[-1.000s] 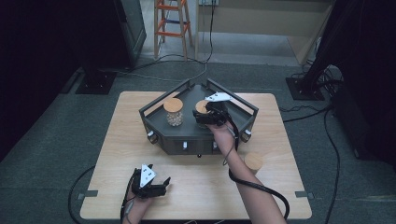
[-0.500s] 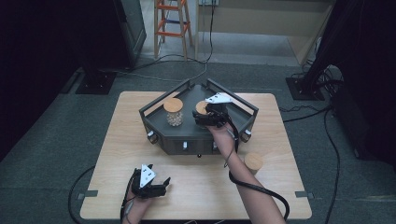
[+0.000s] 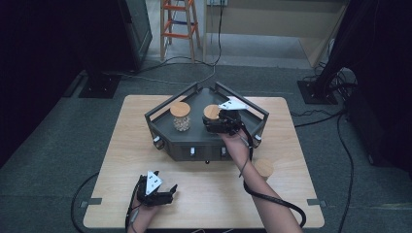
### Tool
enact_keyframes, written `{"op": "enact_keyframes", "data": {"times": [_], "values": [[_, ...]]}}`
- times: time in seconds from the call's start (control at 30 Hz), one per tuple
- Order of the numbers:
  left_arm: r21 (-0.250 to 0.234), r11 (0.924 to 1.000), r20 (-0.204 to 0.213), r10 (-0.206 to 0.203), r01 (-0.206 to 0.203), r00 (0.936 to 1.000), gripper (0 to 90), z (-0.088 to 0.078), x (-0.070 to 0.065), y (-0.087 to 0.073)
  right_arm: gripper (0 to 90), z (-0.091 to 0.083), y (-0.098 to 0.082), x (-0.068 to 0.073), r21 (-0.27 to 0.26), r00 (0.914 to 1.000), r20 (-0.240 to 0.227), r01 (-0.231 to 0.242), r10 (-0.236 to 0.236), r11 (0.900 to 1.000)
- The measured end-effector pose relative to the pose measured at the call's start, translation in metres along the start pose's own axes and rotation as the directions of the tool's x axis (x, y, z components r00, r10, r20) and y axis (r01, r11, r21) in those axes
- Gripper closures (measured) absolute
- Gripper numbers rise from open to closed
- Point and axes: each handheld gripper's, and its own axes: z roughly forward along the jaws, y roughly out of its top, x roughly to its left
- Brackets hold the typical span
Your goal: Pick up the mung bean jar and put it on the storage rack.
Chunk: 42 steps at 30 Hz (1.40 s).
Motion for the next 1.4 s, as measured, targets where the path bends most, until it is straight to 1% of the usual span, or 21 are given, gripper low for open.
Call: {"op": "enact_keyframes", "data": {"times": [0.13,0.2,0.23,0.27,0.33,0.4,0.43,0.5,0.57,0.67,0.8,0.93,1.0,1.03,1.1,1.13,1.17,1.2,1.23,1.27,1.4], "values": [[0.000,1.0000,-0.001,-0.002,0.002,1.0000,11.0,0.000,0.000,0.000,17.5,-0.006,-0.004,-0.006,-0.008,0.9995,-0.014,-0.030,0.030,1.000],[-0.001,1.0000,-0.001,-0.003,0.003,1.0000,11.0,0.000,0.000,0.000,17.4,-0.010,-0.007,-0.006,-0.024,0.9998,-0.012,-0.013,0.013,1.000],[-0.001,1.0000,-0.001,-0.002,0.002,1.0000,11.0,0.000,0.000,0.000,17.4,-0.012,-0.008,-0.005,-0.026,1.0000,-0.005,0.007,-0.007,1.000],[-0.001,1.0000,-0.002,-0.002,0.002,1.0000,11.0,0.000,0.000,0.000,17.2,-0.014,-0.008,-0.004,-0.025,0.9999,0.001,0.014,-0.014,1.000],[0.002,1.0000,-0.003,0.000,0.000,1.0000,11.0,0.000,0.000,0.000,13.1,-0.015,-0.008,-0.003,-0.025,0.9998,-0.001,0.022,-0.022,0.999],[0.000,1.0000,-0.003,-0.001,0.001,1.0000,11.0,0.000,0.000,0.000,11.8,-0.017,-0.008,-0.005,-0.025,0.9997,-0.014,0.018,-0.018,1.000],[-0.001,1.0000,-0.003,-0.001,0.001,1.0000,11.0,0.000,0.000,0.000,10.3,-0.018,-0.009,-0.004,-0.032,0.9997,-0.009,0.022,-0.022,0.999],[0.000,1.0000,-0.003,-0.001,0.001,1.0000,11.0,0.000,0.000,0.000,6.6,-0.021,-0.009,-0.005,-0.033,0.9992,-0.017,0.035,-0.035,0.999],[0.000,1.0000,-0.002,0.000,0.000,1.0000,11.0,0.000,0.000,0.000,3.9,-0.023,-0.011,-0.004,-0.040,0.9986,-0.012,0.051,-0.051,0.998],[0.000,1.0000,-0.003,-0.001,0.001,1.0000,11.0,0.000,0.000,0.000,4.0,-0.026,-0.012,-0.004,-0.035,0.9989,-0.008,0.045,-0.046,0.998],[-0.003,1.0000,0.000,-0.002,0.002,1.0000,11.0,0.000,0.000,-0.001,3.9,-0.031,-0.014,-0.004,-0.029,0.9985,-0.004,0.054,-0.054,0.998],[-0.004,1.0000,0.000,-0.006,0.006,1.0000,11.0,0.000,0.000,-0.001,4.2,-0.037,-0.019,-0.005,-0.053,0.9978,-0.016,0.064,-0.065,0.997],[-0.002,1.0000,-0.001,-0.005,0.005,1.0000,11.0,0.000,0.000,0.000,5.7,-0.040,-0.021,-0.009,-0.061,0.9980,-0.039,0.047,-0.049,0.997],[-0.003,1.0000,-0.001,-0.005,0.005,1.0000,11.0,0.000,0.000,-0.001,5.7,-0.041,-0.022,-0.009,-0.064,0.9984,-0.040,0.037,-0.040,0.997],[-0.002,1.0000,-0.001,-0.006,0.006,1.0000,11.0,0.000,0.000,0.000,6.8,-0.044,-0.024,-0.010,-0.072,0.9975,-0.056,0.039,-0.043,0.997],[-0.002,1.0000,-0.001,-0.007,0.007,1.0000,11.0,0.000,0.000,0.000,6.8,-0.045,-0.022,-0.008,-0.063,0.9976,-0.054,0.039,-0.042,0.997],[-0.001,1.0000,-0.001,-0.006,0.006,1.0000,11.0,0.000,0.000,0.000,7.0,-0.045,-0.022,-0.008,-0.054,0.9973,-0.063,0.034,-0.037,0.998],[-0.002,1.0000,-0.001,-0.007,0.007,1.0000,11.0,0.000,0.000,0.000,7.0,-0.045,-0.021,-0.006,-0.042,0.9979,-0.058,0.026,-0.028,0.999],[-0.002,1.0000,-0.001,-0.007,0.007,1.0000,11.0,0.000,0.001,0.000,7.0,-0.046,-0.020,-0.007,-0.034,0.9973,-0.069,0.023,-0.026,0.999],[-0.002,1.0000,-0.001,-0.008,0.008,1.0000,11.0,0.000,0.001,0.000,7.0,-0.047,-0.022,-0.006,-0.037,0.9973,-0.070,0.022,-0.024,0.999],[-0.005,0.9999,0.001,-0.012,0.012,0.9999,11.0,0.000,0.001,-0.001,7.0,-0.051,-0.024,-0.001,-0.038,0.9984,-0.046,0.030,-0.032,0.999]]}}
